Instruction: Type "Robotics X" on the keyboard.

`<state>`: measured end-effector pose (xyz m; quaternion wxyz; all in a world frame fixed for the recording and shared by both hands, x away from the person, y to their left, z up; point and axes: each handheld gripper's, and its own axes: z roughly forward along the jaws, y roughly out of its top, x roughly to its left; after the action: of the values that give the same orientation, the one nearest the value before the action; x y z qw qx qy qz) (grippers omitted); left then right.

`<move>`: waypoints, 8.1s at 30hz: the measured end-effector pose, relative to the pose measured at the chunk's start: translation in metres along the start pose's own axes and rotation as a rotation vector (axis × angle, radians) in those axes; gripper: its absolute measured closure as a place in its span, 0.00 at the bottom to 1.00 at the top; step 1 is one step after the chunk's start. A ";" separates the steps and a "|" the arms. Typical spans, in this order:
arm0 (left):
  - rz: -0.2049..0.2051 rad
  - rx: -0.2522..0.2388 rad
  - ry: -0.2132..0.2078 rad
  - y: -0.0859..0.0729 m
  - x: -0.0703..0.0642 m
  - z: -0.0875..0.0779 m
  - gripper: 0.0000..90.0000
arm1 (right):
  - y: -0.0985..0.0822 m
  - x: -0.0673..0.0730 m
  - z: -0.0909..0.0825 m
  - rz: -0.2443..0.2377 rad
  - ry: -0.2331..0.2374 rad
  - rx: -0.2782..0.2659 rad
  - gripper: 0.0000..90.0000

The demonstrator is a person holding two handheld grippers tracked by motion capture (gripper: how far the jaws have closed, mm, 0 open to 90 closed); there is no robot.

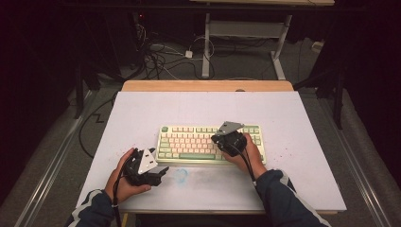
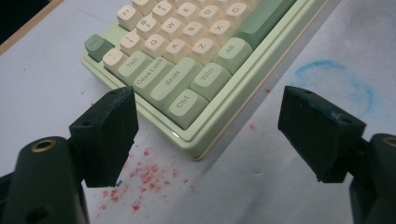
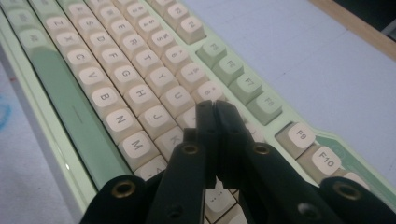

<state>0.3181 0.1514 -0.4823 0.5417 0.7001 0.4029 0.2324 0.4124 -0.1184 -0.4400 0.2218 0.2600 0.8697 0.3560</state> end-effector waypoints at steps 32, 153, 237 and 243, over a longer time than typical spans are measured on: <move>-0.034 -0.042 0.014 0.011 0.005 -0.007 0.32 | -0.041 0.004 -0.099 -0.010 -0.185 -0.287 0.28; 0.034 -0.058 -0.082 0.063 -0.027 0.065 0.25 | -0.116 0.010 -0.116 0.011 -0.212 -0.129 0.29; 0.005 -0.020 0.067 -0.002 0.010 -0.002 0.22 | -0.017 -0.012 -0.040 -0.028 0.033 -0.082 1.00; 0.009 -0.019 0.068 -0.002 0.010 -0.002 0.22 | -0.004 -0.007 -0.021 -0.053 0.038 -0.056 1.00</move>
<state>0.3213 0.1609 -0.4845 0.5331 0.6887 0.4155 0.2623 0.4047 -0.1352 -0.4281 0.2217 0.2238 0.8700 0.3792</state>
